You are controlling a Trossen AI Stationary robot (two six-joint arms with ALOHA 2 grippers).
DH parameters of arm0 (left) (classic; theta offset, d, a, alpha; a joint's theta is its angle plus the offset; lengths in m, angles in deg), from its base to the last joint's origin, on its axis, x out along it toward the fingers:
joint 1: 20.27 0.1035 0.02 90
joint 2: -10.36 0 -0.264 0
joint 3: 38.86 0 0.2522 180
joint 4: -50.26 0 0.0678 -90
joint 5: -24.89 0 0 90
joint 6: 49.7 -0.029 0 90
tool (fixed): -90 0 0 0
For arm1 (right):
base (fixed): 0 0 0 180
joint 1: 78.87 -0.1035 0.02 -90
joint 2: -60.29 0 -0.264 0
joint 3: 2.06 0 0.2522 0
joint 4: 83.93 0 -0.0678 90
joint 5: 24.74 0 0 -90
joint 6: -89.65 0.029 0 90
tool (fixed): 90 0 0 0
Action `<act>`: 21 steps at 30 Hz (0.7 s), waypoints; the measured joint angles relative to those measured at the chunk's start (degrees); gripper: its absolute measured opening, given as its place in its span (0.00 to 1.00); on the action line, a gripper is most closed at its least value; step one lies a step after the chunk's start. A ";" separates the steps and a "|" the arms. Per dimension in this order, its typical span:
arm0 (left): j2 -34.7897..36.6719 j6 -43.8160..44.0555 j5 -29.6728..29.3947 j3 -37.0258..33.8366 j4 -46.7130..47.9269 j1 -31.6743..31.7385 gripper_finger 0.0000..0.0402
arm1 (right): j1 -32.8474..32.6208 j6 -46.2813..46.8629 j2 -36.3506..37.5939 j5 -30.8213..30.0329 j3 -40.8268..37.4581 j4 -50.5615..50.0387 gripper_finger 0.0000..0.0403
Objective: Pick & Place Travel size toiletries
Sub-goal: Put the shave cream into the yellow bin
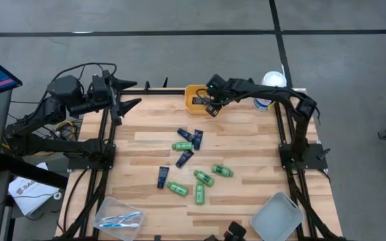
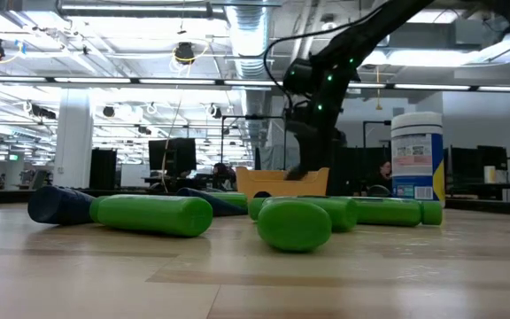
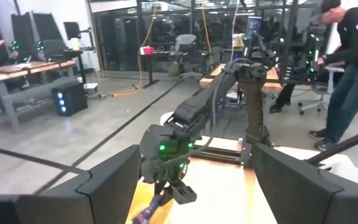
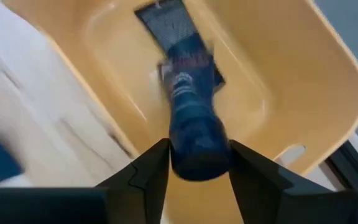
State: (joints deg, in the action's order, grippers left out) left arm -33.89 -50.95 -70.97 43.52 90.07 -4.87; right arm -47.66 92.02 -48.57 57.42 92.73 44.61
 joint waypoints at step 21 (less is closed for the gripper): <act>-0.04 4.98 -0.42 0.00 1.66 0.00 0.75 | -11.60 18.39 -0.01 -0.78 9.06 -2.30 0.72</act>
State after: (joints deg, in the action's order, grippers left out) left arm -33.93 -45.97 -71.39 43.52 91.72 -4.87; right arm -59.25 110.40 -48.57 56.64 101.80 42.31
